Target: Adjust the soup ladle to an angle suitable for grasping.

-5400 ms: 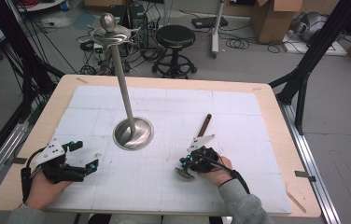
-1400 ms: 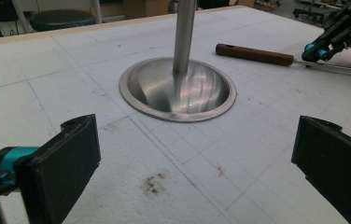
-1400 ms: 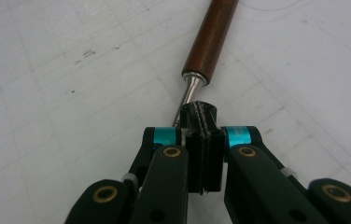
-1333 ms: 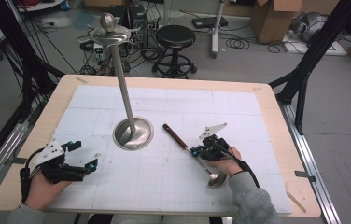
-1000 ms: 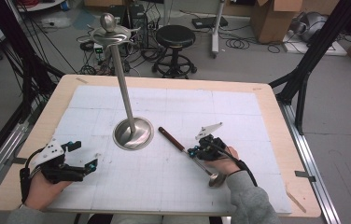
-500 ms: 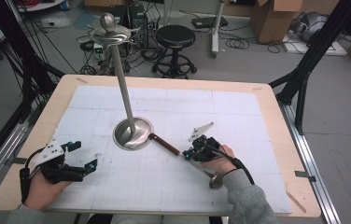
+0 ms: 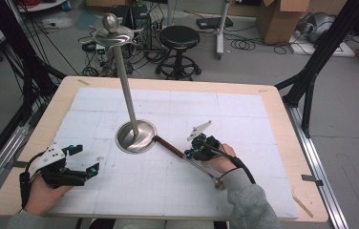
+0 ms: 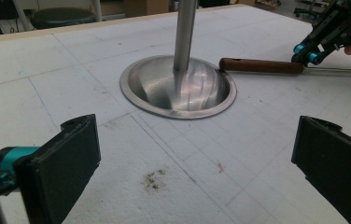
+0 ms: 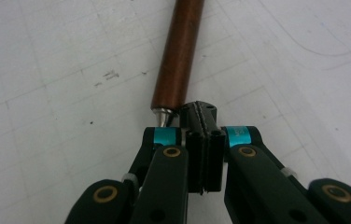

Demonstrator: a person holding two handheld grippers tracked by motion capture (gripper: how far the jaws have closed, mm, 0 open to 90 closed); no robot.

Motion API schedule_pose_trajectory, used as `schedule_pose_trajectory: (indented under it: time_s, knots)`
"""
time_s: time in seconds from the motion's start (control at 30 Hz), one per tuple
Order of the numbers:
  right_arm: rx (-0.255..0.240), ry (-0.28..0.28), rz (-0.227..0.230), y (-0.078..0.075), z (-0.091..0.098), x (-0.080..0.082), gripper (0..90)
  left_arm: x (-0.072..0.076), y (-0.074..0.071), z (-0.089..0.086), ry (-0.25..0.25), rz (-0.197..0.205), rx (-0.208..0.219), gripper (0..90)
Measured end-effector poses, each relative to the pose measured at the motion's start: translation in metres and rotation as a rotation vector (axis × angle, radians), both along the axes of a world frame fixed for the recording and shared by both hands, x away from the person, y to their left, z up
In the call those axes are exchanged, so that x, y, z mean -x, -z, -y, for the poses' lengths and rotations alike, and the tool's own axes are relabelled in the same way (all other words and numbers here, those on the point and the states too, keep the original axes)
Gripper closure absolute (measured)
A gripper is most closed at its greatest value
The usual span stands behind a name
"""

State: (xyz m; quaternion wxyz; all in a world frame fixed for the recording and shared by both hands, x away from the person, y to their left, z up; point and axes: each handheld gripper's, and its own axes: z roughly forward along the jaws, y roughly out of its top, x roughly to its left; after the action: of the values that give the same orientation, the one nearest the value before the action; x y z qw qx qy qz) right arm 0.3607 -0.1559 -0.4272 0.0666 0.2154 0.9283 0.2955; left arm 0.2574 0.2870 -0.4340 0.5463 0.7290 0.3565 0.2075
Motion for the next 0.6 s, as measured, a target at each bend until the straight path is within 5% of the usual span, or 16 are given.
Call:
schedule_pose_trajectory:
  time_s: [0.37, 0.6]
  knots:
    - [-0.012, 0.001, -0.017, 0.001, -0.007, -0.002, 90.0, 0.001, 0.000, 0.000, -0.004, -0.002, 0.003, 1.8]
    - [-0.013, -0.057, -0.032, 0.001, -0.018, 0.004, 90.0, 0.001, 0.000, -0.001, -0.005, 0.000, 0.004, 1.8]
